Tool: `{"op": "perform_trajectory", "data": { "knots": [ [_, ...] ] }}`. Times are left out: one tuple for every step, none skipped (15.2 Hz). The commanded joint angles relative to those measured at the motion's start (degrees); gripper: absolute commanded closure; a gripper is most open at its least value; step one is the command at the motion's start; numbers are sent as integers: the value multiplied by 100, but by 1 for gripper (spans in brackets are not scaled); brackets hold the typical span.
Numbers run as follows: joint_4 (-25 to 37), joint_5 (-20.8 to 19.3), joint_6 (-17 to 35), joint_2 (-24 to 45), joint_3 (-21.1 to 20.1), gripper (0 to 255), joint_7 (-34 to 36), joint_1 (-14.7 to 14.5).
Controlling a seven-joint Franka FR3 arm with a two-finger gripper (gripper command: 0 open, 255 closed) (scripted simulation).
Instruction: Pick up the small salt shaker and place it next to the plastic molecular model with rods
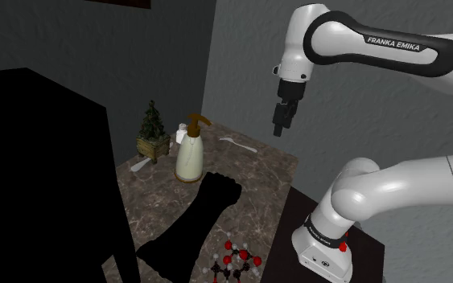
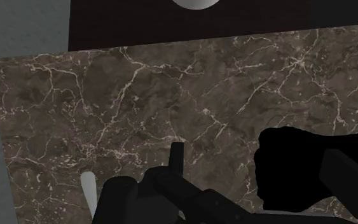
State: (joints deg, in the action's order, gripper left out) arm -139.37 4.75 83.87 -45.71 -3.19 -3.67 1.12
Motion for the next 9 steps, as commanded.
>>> {"op": "perform_trajectory", "data": {
  "knots": [
    [0,0,0,0,0,0,0,0],
    [33,-6,186,192,-13,0,-20,-1],
    [74,-12,367,388,-26,0,-39,-1],
    [123,-18,543,587,-39,0,-57,-2],
    [181,-26,714,789,-52,0,-74,-2],
    [246,-33,879,993,-65,0,-89,-2],
    [318,-42,1038,1199,-79,0,-104,-1],
    [399,-51,1192,1406,-93,0,-118,1],
    [487,-62,1339,1615,-107,0,-130,2]
  ]
}}
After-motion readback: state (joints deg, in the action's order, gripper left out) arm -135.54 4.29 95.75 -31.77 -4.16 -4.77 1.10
